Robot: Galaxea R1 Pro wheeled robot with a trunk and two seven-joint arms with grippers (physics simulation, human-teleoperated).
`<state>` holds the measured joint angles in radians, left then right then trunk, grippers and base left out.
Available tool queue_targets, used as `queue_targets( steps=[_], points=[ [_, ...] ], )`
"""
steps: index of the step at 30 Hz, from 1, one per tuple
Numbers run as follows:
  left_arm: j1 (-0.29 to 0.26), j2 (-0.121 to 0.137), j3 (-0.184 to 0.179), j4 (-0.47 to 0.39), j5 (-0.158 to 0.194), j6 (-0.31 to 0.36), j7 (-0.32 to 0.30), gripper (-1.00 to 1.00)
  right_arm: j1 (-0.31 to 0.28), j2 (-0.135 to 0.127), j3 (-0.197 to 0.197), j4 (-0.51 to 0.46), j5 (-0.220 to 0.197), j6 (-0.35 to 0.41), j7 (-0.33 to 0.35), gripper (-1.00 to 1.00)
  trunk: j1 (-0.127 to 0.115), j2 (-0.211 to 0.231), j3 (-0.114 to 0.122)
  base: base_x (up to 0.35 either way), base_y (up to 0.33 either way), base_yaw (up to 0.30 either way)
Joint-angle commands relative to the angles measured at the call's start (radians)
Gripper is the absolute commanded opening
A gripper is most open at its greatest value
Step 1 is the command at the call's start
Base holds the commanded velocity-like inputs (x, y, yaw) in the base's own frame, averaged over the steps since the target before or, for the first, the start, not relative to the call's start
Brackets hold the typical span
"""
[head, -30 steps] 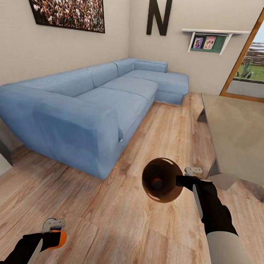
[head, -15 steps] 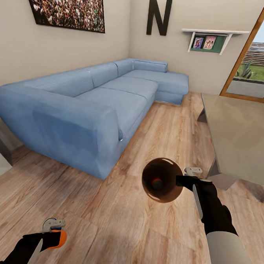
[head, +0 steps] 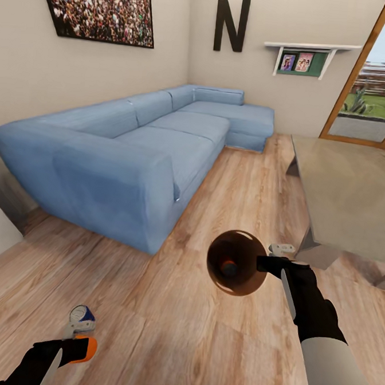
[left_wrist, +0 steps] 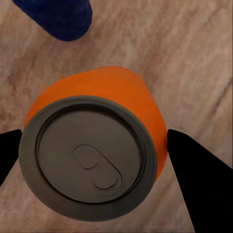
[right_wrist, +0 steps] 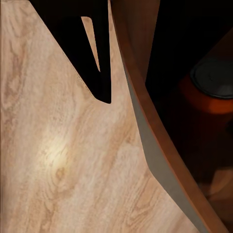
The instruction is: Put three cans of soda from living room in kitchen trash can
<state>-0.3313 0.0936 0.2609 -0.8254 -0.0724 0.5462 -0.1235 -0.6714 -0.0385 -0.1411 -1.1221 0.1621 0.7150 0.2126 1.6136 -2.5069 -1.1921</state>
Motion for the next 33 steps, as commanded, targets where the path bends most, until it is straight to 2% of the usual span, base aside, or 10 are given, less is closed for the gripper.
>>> queue_targets(
  steps=[1, 9, 25, 33],
  points=[
    [0.000, 0.000, 0.000, 0.000, -0.001, 0.000, 0.001, -1.00, 0.000, 0.000, 0.000, -0.001, -0.015, 0.001, 0.005, -1.00, 0.000, 0.000, 0.000, -0.311, 0.000, 0.000],
    [0.000, 0.000, 0.000, -0.001, 0.000, 0.000, 0.001, -1.00, 0.000, 0.000, 0.000, -0.001, -0.016, 0.001, 0.005, -1.00, 0.000, 0.000, 0.000, -0.132, 0.000, 0.000],
    [0.000, -0.001, 0.000, -0.002, 0.000, 0.011, 0.001, -1.00, 0.000, 0.000, 0.000, 0.001, -0.016, 0.001, 0.005, -1.00, -0.007, 0.004, 0.062, -0.005, 0.000, 0.000],
    [0.000, 0.000, 0.000, -0.044, 0.000, 0.092, -0.001, -1.00, 0.000, 0.000, 0.000, 0.001, -0.016, 0.001, 0.005, -1.00, -0.011, 0.006, 0.093, 0.000, 0.000, 0.000]
  ],
)
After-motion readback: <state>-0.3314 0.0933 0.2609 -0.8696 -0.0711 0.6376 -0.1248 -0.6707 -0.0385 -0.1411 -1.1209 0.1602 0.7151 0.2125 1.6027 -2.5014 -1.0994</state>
